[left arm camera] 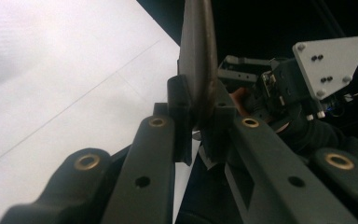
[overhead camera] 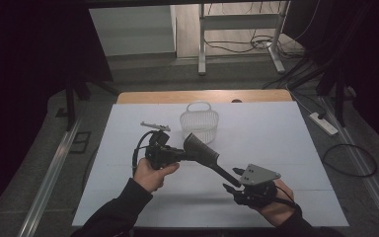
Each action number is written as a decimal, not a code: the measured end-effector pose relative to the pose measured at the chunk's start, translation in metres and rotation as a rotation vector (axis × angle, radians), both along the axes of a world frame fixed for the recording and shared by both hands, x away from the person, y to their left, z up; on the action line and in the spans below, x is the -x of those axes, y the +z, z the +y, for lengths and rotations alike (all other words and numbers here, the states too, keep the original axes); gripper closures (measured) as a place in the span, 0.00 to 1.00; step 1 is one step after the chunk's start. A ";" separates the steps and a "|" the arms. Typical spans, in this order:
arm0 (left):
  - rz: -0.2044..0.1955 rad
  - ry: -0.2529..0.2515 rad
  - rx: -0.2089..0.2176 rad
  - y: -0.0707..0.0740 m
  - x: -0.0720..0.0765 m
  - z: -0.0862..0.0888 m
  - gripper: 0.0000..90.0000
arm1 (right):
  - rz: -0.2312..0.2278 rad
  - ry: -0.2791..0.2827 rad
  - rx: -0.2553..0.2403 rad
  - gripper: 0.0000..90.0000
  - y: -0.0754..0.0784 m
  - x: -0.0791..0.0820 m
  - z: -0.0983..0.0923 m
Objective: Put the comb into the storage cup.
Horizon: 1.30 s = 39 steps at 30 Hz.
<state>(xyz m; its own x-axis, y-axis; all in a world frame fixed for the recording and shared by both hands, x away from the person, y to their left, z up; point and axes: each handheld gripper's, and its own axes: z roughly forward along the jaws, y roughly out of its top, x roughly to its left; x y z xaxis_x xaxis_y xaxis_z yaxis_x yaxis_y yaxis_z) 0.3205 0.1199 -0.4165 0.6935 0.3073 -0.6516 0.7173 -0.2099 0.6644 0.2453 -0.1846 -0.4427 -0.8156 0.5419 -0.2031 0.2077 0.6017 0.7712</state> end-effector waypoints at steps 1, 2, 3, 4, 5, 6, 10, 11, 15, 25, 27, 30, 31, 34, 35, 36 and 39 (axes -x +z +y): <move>-0.006 0.002 -0.003 0.001 0.000 0.001 0.92 | 0.011 -0.003 -0.002 0.42 0.000 -0.001 -0.001; -0.011 0.002 -0.008 0.002 0.000 0.001 0.92 | 0.016 -0.008 -0.004 0.40 0.001 -0.002 -0.002; -0.019 0.005 -0.014 0.002 0.000 0.001 0.92 | 0.016 -0.013 -0.004 0.39 0.001 -0.003 -0.003; -0.021 0.006 -0.015 0.003 0.000 0.002 0.92 | 0.020 -0.018 -0.001 0.37 0.001 -0.003 -0.003; -0.022 0.009 -0.015 0.004 0.000 0.002 0.92 | 0.033 -0.023 -0.003 0.34 0.001 -0.004 -0.004; -0.029 0.010 -0.020 0.004 0.000 0.002 0.92 | 0.047 -0.027 -0.003 0.33 0.001 -0.005 -0.005; -0.042 0.016 -0.033 0.007 0.000 0.002 0.92 | 0.089 -0.032 -0.007 0.27 0.001 -0.008 -0.007; -0.046 0.016 -0.036 0.008 0.000 0.002 0.92 | 0.093 -0.031 -0.007 0.26 0.001 -0.008 -0.008; -0.064 0.017 -0.056 0.012 -0.001 0.001 0.92 | 0.123 -0.027 -0.016 0.21 0.001 -0.009 -0.010; -0.091 0.040 -0.095 0.016 -0.004 0.004 0.92 | 0.205 -0.044 -0.025 0.11 0.001 -0.015 -0.019; -0.092 0.046 -0.097 0.017 -0.005 0.006 0.92 | 0.209 -0.051 -0.025 0.08 0.000 -0.016 -0.021; -0.101 0.062 -0.107 0.018 -0.007 0.009 0.92 | 0.216 -0.060 -0.031 0.04 -0.001 -0.017 -0.024; -0.104 0.064 -0.110 0.019 -0.008 0.010 0.92 | 0.217 -0.059 -0.030 0.03 -0.001 -0.017 -0.025; -0.118 0.075 -0.122 0.021 -0.009 0.012 0.92 | 0.218 -0.067 -0.029 0.01 -0.003 -0.017 -0.027; -0.118 0.079 -0.125 0.022 -0.010 0.013 0.92 | 0.215 -0.069 -0.027 0.00 -0.003 -0.017 -0.028; -0.119 0.084 -0.126 0.022 -0.010 0.014 0.92 | 0.214 -0.071 -0.029 0.00 -0.003 -0.017 -0.029; -0.123 0.094 -0.135 0.024 -0.012 0.017 0.92 | 0.209 -0.083 -0.028 0.00 -0.004 -0.018 -0.033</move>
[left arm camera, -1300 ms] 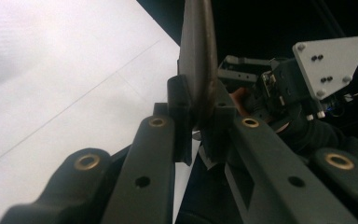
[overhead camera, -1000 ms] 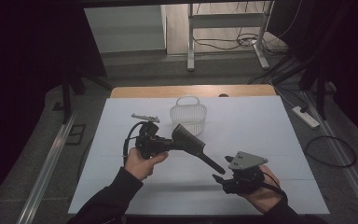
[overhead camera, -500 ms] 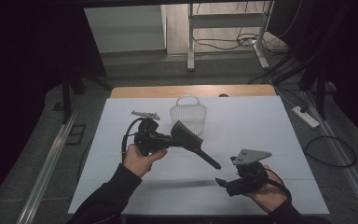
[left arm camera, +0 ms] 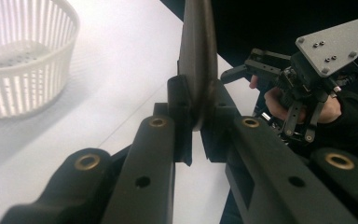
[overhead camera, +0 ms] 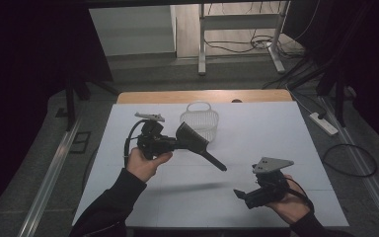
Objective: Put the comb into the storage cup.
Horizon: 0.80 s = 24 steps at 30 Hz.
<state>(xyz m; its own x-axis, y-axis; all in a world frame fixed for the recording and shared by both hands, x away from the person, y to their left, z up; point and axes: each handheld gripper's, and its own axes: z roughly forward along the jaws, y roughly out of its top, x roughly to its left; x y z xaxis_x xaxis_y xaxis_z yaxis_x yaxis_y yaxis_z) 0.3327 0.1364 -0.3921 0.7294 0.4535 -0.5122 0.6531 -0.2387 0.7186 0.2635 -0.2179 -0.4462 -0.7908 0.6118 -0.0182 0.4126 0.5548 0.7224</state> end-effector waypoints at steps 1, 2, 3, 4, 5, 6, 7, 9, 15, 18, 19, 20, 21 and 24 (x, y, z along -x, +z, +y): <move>-0.002 0.004 -0.004 0.001 -0.001 0.001 0.92 | 0.004 0.000 0.005 0.00 0.000 0.000 -0.001; -0.004 0.007 -0.005 0.002 -0.001 0.002 0.92 | 0.006 -0.003 0.011 0.00 -0.001 0.000 -0.003; -0.008 0.010 -0.007 0.002 -0.002 0.004 0.92 | 0.005 -0.007 0.015 0.00 -0.002 -0.001 -0.004; -0.007 0.015 -0.005 0.003 -0.003 0.005 0.92 | 0.010 -0.011 0.023 0.00 -0.002 -0.001 -0.006; -0.008 0.017 -0.004 0.004 -0.004 0.006 0.92 | 0.013 -0.013 0.030 0.00 -0.002 -0.001 -0.007; -0.007 0.022 -0.006 0.005 -0.005 0.007 0.92 | 0.012 -0.015 0.038 0.00 -0.002 -0.001 -0.008; -0.008 0.024 -0.008 0.006 -0.005 0.009 0.92 | 0.012 -0.019 0.045 0.00 -0.003 -0.001 -0.010; -0.014 0.031 -0.013 0.007 -0.007 0.011 0.92 | 0.018 -0.025 0.047 0.00 -0.003 -0.001 -0.012; -0.016 0.046 -0.011 0.011 -0.010 0.016 0.92 | 0.029 -0.042 0.048 0.00 -0.003 0.000 -0.018; -0.015 0.054 -0.019 0.014 -0.013 0.019 0.92 | 0.049 -0.044 0.052 0.00 -0.004 0.000 -0.021; -0.015 0.056 -0.020 0.014 -0.014 0.020 0.92 | 0.054 -0.045 0.051 0.00 -0.004 0.000 -0.022; -0.014 0.059 -0.017 0.015 -0.014 0.020 0.92 | 0.052 -0.047 0.054 0.00 -0.004 0.001 -0.023; -0.014 0.062 -0.015 0.015 -0.015 0.021 0.92 | 0.051 -0.050 0.053 0.00 -0.005 0.001 -0.024; -0.014 0.069 -0.005 0.018 -0.017 0.025 0.92 | 0.051 -0.058 0.052 0.00 -0.004 0.002 -0.027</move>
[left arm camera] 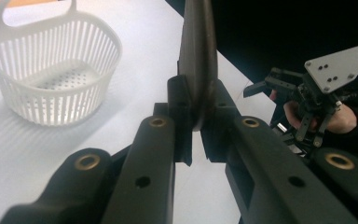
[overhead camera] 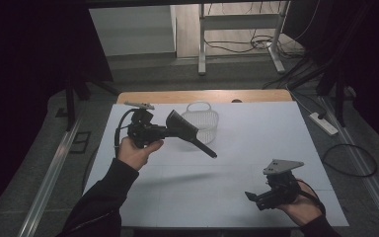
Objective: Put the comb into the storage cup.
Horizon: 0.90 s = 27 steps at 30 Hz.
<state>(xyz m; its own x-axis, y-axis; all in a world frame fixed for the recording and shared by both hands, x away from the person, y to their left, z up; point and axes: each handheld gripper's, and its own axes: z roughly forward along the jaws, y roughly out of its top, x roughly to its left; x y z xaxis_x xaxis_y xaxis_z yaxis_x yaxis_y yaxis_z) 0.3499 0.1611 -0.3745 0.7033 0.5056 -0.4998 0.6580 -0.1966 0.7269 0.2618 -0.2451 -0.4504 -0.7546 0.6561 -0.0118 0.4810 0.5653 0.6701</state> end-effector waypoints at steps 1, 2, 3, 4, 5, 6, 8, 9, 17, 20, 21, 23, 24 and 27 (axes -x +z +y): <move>-0.003 0.003 0.002 0.001 -0.001 0.001 0.92 | 0.004 -0.004 0.000 0.00 0.000 0.000 -0.001; -0.001 0.005 0.002 0.002 -0.001 0.002 0.92 | 0.007 -0.007 -0.001 0.00 0.000 0.000 -0.002; -0.001 0.005 0.002 0.002 -0.001 0.002 0.92 | 0.010 -0.011 0.000 0.00 0.000 0.001 -0.004; -0.004 0.012 0.002 0.003 -0.003 0.004 0.92 | 0.014 -0.017 0.002 0.00 -0.001 0.001 -0.005; -0.006 0.011 0.000 0.004 -0.003 0.005 0.92 | 0.014 -0.017 0.003 0.00 -0.001 0.001 -0.006; -0.005 0.015 0.001 0.005 -0.004 0.006 0.92 | 0.015 -0.021 0.006 0.00 -0.001 0.002 -0.007; -0.008 0.015 -0.001 0.006 -0.005 0.007 0.92 | 0.010 -0.024 0.008 0.00 -0.001 0.003 -0.009; -0.007 0.021 0.004 0.008 -0.006 0.008 0.92 | 0.008 -0.026 0.005 0.00 -0.001 0.004 -0.010; -0.011 0.044 0.012 0.014 -0.011 0.017 0.92 | 0.018 -0.057 0.005 0.00 -0.002 0.006 -0.020; -0.011 0.052 0.015 0.016 -0.012 0.018 0.92 | 0.018 -0.069 -0.001 0.00 -0.002 0.007 -0.023; -0.013 0.058 0.016 0.018 -0.013 0.020 0.92 | 0.016 -0.081 -0.005 0.00 -0.001 0.008 -0.025; -0.014 0.062 0.016 0.020 -0.014 0.022 0.92 | 0.015 -0.093 -0.008 0.00 -0.001 0.009 -0.027; -0.016 0.066 0.014 0.021 -0.015 0.023 0.92 | 0.016 -0.099 -0.008 0.00 -0.001 0.009 -0.029; -0.021 0.077 0.014 0.024 -0.016 0.025 0.92 | 0.015 -0.124 -0.010 0.00 0.000 0.010 -0.034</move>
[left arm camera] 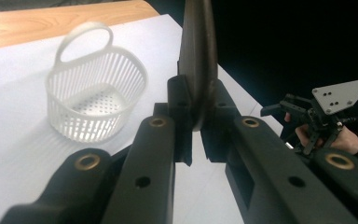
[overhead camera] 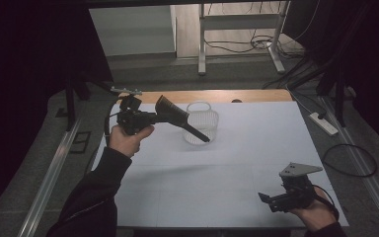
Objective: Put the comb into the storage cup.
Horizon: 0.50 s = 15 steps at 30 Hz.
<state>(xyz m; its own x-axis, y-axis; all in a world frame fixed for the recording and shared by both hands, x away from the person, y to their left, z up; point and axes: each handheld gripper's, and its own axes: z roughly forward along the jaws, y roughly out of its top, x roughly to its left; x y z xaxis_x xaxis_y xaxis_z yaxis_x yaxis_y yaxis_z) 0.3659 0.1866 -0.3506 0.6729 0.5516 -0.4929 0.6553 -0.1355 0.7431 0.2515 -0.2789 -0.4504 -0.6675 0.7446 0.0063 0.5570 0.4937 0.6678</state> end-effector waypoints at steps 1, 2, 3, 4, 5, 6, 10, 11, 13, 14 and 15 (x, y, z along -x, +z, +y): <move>-0.001 0.004 -0.003 0.001 0.000 0.001 0.92 | -0.001 -0.011 -0.001 0.00 0.000 0.000 -0.002; -0.003 0.010 -0.003 0.003 -0.001 0.002 0.92 | -0.002 -0.019 -0.003 0.00 0.001 0.001 -0.004; -0.006 0.013 -0.003 0.004 -0.001 0.003 0.92 | -0.002 -0.030 -0.004 0.00 0.001 0.002 -0.005; -0.007 0.016 -0.004 0.006 -0.002 0.004 0.92 | 0.000 -0.038 -0.002 0.00 0.001 0.002 -0.007; -0.008 0.021 -0.003 0.007 -0.002 0.005 0.92 | 0.000 -0.047 0.002 0.00 0.001 0.003 -0.009; -0.010 0.024 -0.005 0.008 -0.003 0.006 0.92 | 0.003 -0.057 0.006 0.00 0.002 0.004 -0.011; -0.011 0.043 -0.008 0.012 -0.006 0.009 0.92 | 0.012 -0.100 0.007 0.00 0.002 0.007 -0.020; -0.011 0.047 -0.008 0.013 -0.006 0.010 0.92 | 0.015 -0.110 0.007 0.00 0.002 0.008 -0.021; -0.009 0.056 -0.009 0.013 -0.008 0.012 0.92 | 0.012 -0.127 0.000 0.00 0.003 0.010 -0.024; -0.008 0.060 -0.010 0.013 -0.009 0.012 0.92 | 0.012 -0.132 -0.002 0.00 0.003 0.011 -0.025; -0.007 0.064 -0.011 0.013 -0.009 0.013 0.92 | 0.015 -0.137 0.001 0.00 0.003 0.012 -0.026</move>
